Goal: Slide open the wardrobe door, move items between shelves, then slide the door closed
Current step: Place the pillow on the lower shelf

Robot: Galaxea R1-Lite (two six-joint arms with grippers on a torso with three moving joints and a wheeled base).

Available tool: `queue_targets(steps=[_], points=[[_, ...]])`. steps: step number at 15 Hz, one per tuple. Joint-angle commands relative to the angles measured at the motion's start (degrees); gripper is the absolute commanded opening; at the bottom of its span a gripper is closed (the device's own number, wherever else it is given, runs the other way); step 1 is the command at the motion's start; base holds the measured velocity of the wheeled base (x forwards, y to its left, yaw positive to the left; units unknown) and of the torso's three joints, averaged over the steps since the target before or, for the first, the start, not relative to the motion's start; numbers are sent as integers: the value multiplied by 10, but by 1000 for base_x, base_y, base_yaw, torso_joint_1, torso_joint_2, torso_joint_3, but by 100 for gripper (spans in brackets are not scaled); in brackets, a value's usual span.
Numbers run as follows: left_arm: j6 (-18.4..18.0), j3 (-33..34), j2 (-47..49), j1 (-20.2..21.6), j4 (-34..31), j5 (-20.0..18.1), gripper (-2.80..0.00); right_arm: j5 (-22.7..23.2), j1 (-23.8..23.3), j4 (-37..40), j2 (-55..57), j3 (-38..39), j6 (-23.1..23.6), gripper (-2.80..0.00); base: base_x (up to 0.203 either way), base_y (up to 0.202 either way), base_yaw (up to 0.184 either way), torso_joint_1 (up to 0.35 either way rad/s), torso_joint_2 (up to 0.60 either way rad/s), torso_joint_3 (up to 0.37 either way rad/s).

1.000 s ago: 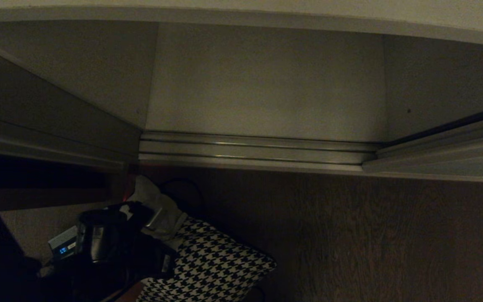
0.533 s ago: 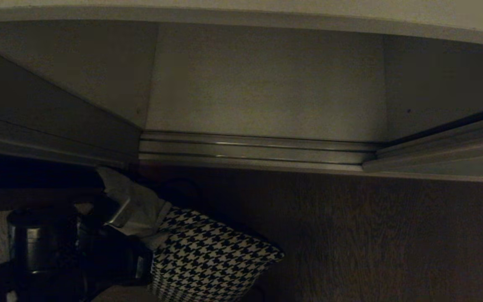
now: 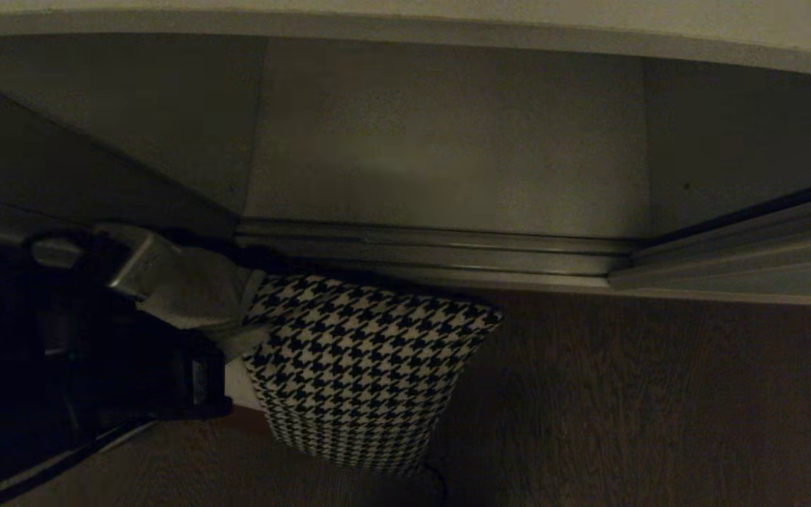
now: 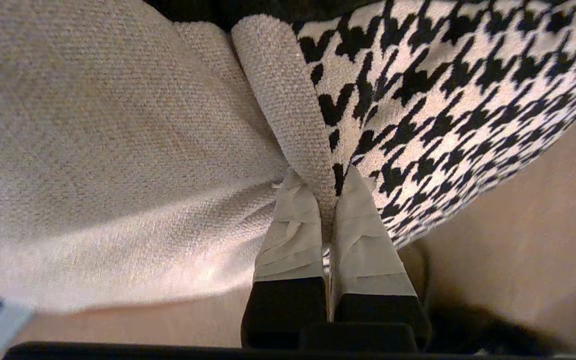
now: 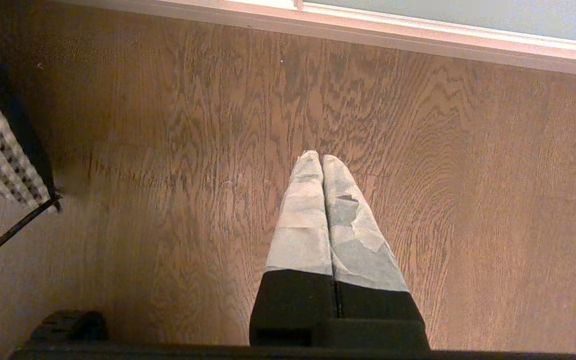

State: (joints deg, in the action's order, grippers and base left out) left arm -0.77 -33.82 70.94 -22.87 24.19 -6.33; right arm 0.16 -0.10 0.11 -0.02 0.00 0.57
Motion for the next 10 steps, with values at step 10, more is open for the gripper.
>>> queue_targets(steps=[10], points=[[43, -208, 117, -67, 12, 9, -280, 0, 0, 0, 0, 2, 0, -280, 0, 0, 0, 0, 0, 0]])
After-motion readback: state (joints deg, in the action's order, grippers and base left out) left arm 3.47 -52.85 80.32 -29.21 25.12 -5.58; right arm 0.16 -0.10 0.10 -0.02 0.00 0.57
